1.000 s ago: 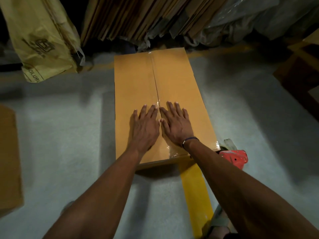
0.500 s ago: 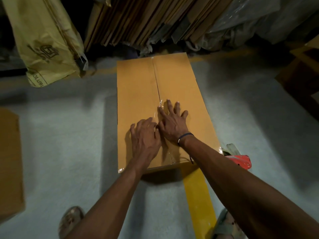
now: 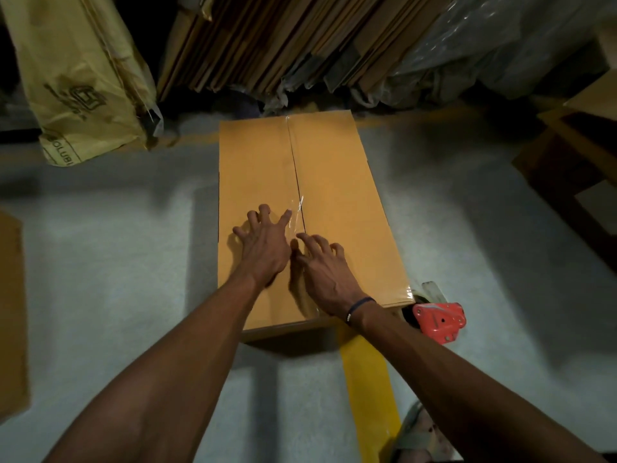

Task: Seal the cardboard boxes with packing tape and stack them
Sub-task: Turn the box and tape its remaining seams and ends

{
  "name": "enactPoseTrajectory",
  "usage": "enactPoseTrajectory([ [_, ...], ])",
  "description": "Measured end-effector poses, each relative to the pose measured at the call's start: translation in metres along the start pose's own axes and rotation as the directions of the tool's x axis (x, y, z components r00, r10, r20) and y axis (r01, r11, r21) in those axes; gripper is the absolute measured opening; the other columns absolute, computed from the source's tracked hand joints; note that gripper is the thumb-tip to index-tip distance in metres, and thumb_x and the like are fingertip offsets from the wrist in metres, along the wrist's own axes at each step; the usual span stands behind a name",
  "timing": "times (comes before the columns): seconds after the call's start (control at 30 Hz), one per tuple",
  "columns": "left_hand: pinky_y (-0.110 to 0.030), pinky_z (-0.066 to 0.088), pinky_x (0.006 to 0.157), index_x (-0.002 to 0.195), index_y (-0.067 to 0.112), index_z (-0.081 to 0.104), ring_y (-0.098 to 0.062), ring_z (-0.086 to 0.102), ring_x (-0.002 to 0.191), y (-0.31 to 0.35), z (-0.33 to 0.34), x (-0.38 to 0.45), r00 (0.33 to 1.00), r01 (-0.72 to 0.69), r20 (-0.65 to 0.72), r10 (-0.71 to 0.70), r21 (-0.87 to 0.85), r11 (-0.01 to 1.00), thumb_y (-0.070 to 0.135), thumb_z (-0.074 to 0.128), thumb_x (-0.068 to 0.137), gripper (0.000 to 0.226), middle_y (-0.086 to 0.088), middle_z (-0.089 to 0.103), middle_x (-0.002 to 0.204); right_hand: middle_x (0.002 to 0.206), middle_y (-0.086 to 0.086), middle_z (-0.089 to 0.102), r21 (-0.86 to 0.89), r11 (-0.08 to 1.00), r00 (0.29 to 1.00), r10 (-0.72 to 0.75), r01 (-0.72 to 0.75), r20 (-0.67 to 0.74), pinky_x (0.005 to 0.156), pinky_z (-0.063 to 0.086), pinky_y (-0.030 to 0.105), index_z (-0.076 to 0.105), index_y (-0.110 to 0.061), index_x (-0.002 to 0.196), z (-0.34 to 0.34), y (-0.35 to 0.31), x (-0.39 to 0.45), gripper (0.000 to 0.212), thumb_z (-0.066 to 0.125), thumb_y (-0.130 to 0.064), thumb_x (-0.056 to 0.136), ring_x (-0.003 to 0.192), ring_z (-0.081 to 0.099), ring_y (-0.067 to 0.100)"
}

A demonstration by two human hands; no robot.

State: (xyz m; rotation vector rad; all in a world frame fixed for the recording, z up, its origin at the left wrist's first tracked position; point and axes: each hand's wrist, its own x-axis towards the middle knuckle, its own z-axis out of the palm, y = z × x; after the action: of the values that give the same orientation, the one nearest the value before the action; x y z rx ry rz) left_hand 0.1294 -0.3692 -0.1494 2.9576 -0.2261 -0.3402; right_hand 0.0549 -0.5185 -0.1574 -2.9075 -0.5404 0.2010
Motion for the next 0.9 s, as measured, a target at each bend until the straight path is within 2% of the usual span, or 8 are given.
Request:
enactPoseTrajectory([
  [0.2,-0.065,0.036,0.106,0.159,0.03,0.029,-0.036,0.026,0.14,-0.002,0.013,-0.043,0.99,-0.107,-0.08,0.113,0.076,0.991,0.009,0.049,0.096,0.07,-0.012,0.02,0.16,0.169,0.011,0.019,0.141,0.99,1.0,0.014,-0.014,0.002,0.127,0.019,0.045,0.027,-0.024,0.161,0.008,0.008,-0.019,0.062,0.045,-0.012,0.103,0.156,0.015,0.029],
  [0.33,-0.063,0.033,0.108,0.159,0.031,0.029,-0.034,0.024,0.144,-0.009,0.016,-0.081,0.992,-0.111,-0.06,0.115,0.071,0.991,0.002,0.049,0.092,0.076,-0.011,0.021,0.161,0.171,0.005,0.014,0.088,0.993,0.996,0.075,-0.078,0.045,0.126,0.02,0.051,0.022,-0.029,0.162,-0.001,0.01,-0.028,0.056,0.036,-0.023,0.107,0.158,0.01,0.029],
  [0.43,-0.063,0.031,0.111,0.158,0.033,0.032,-0.032,0.023,0.147,-0.02,0.018,-0.108,0.996,-0.084,-0.036,0.085,0.025,0.996,0.005,0.052,0.094,0.073,-0.009,0.022,0.162,0.171,0.003,0.01,0.081,0.981,0.982,0.172,-0.179,0.08,0.124,0.021,0.055,0.022,-0.032,0.161,-0.007,0.018,-0.043,0.054,0.033,-0.034,0.108,0.158,0.008,0.03],
  [0.57,-0.057,0.034,0.114,0.159,0.032,0.033,-0.03,0.023,0.151,-0.038,0.031,-0.147,0.999,-0.029,-0.045,0.028,-0.031,0.999,0.025,0.048,0.106,0.055,-0.008,0.021,0.164,0.172,0.001,0.003,0.075,0.952,0.95,0.285,-0.296,0.126,0.126,0.018,0.053,0.015,-0.033,0.162,-0.011,0.039,-0.078,0.058,0.033,-0.044,0.108,0.158,0.004,0.028],
  [0.7,-0.048,0.046,0.111,0.159,0.023,0.039,-0.033,0.025,0.152,-0.048,0.044,-0.179,0.994,0.039,-0.092,-0.059,-0.204,0.978,0.035,0.037,0.11,0.05,-0.013,0.018,0.165,0.172,0.001,0.002,0.1,0.914,0.917,0.385,-0.394,0.103,0.126,0.02,0.051,0.013,-0.031,0.163,-0.013,0.054,-0.116,0.061,0.03,-0.05,0.108,0.158,0.004,0.027],
  [0.77,-0.047,0.044,0.113,0.158,0.015,0.039,-0.035,0.025,0.153,-0.044,0.045,-0.189,0.985,0.085,-0.117,-0.127,-0.31,0.947,0.036,0.04,0.11,0.052,-0.017,0.017,0.166,0.172,0.006,0.004,0.147,0.871,0.883,0.459,-0.468,0.096,0.124,0.023,0.051,0.017,-0.028,0.163,-0.014,0.055,-0.123,0.063,0.035,-0.05,0.107,0.158,0.008,0.03],
  [0.83,-0.046,0.04,0.116,0.158,0.005,0.034,-0.04,0.028,0.151,-0.042,0.04,-0.19,0.963,0.176,-0.107,-0.246,-0.437,0.882,0.033,0.049,0.108,0.06,-0.022,0.018,0.166,0.17,0.013,0.008,0.255,0.799,0.836,0.539,-0.545,0.101,0.12,0.029,0.052,0.022,-0.026,0.161,-0.015,0.055,-0.123,0.066,0.044,-0.051,0.104,0.155,0.016,0.036],
  [0.9,-0.047,0.037,0.116,0.161,0.0,0.022,-0.043,0.033,0.149,-0.047,0.036,-0.18,0.941,0.275,-0.009,-0.339,-0.567,0.777,0.035,0.057,0.105,0.075,-0.024,0.023,0.165,0.169,0.015,0.011,0.385,0.722,0.81,0.57,-0.575,0.138,0.119,0.03,0.047,0.021,-0.021,0.162,-0.016,0.058,-0.119,0.073,0.051,-0.052,0.102,0.152,0.023,0.036],
])
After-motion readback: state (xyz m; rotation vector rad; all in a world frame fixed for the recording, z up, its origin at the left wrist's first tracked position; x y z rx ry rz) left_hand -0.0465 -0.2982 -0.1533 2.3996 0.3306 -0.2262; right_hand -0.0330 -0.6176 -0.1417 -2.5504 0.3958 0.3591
